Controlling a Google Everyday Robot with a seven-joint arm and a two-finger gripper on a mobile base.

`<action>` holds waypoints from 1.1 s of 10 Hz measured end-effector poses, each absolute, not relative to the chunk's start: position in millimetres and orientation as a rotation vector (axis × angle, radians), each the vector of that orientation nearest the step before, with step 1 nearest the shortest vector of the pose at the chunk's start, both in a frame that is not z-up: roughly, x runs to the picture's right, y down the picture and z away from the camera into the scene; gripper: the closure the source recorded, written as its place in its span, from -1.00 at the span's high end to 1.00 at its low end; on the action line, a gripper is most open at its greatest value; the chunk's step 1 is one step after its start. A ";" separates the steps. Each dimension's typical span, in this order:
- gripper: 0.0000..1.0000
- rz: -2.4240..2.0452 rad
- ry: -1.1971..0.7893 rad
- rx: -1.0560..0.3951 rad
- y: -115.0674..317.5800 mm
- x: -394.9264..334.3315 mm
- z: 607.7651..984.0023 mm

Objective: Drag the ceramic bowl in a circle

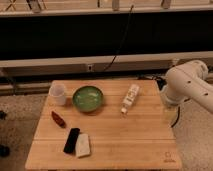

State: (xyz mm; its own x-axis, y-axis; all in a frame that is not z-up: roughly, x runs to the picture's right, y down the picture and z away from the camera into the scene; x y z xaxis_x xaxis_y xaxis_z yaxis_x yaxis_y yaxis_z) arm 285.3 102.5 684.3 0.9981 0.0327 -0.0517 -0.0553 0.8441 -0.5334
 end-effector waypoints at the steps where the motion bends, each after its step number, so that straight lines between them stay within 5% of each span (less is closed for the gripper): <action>1: 0.60 0.046 0.041 -0.564 102.5 285.3 684.3; 11: 0.60 -0.039 0.046 -0.543 85.5 259.3 694.3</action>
